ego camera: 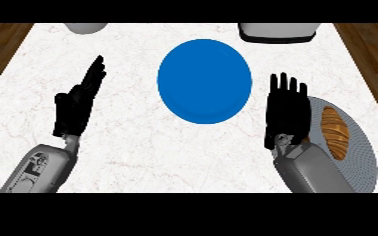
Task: Pick the sweet potato from the placemat and place it in the plate
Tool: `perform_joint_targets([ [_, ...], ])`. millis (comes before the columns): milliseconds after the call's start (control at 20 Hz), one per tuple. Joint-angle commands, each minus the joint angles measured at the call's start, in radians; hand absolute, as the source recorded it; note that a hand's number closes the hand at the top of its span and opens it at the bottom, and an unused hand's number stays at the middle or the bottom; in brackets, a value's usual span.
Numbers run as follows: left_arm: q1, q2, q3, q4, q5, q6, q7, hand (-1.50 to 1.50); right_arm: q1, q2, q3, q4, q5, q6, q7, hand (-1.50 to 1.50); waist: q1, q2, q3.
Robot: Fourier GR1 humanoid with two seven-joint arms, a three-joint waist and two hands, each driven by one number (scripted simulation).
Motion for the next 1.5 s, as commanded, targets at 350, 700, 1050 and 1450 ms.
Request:
perform_joint_targets([
  [350, 0.008, -0.014, 0.064, -0.083, -0.049, -0.039, 0.089, 0.00, 0.013, 0.025, -0.082, 0.157, 0.043, 0.053, -0.011, -1.50, 0.006, 0.000, 0.001],
  [700, -0.010, -0.088, 0.091, 0.026, -0.104, -0.085, 0.010, 0.00, 0.020, 0.019, -0.128, 0.253, 0.069, 0.037, -0.063, -1.50, 0.001, 0.002, 0.001],
  [1050, 0.050, -0.106, 0.125, -0.082, -0.154, -0.106, 0.073, 0.00, 0.003, -0.047, -0.220, 0.304, 0.077, 0.002, -0.153, -1.50, 0.002, 0.001, 0.001],
  [1450, -0.021, -0.128, 0.192, 0.056, -0.169, -0.161, 0.001, 0.00, 0.037, -0.060, -0.194, 0.386, 0.144, -0.152, -0.252, 1.50, -0.001, 0.002, 0.001],
])
